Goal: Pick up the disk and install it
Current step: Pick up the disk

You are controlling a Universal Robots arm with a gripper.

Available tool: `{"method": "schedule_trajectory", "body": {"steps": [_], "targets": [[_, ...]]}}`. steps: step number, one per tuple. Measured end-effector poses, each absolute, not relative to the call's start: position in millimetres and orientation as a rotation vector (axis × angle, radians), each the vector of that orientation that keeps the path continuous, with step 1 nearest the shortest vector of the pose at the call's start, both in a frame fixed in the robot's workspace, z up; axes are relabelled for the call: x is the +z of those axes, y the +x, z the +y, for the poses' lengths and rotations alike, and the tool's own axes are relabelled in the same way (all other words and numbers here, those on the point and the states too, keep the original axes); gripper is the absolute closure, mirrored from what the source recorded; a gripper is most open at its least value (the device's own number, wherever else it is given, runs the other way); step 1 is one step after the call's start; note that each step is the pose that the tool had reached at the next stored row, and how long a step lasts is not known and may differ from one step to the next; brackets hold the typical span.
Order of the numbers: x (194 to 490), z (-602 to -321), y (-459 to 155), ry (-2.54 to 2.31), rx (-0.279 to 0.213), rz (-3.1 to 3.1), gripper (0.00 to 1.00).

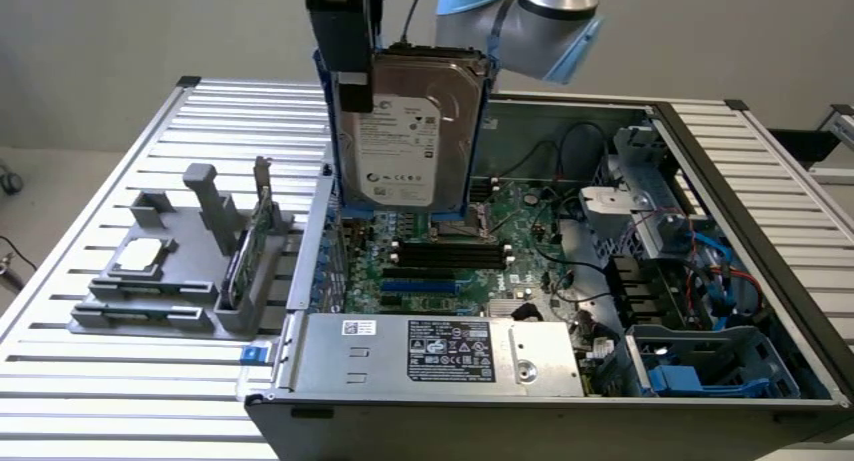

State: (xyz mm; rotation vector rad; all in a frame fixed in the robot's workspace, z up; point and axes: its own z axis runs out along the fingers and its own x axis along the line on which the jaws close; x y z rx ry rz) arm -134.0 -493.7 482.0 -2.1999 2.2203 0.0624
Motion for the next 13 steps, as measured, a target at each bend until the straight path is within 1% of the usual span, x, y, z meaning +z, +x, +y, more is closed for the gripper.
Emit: {"method": "schedule_trajectory", "body": {"steps": [13], "targets": [[482,-524,-92,-2.200,0.062,2.220,0.67]]}}
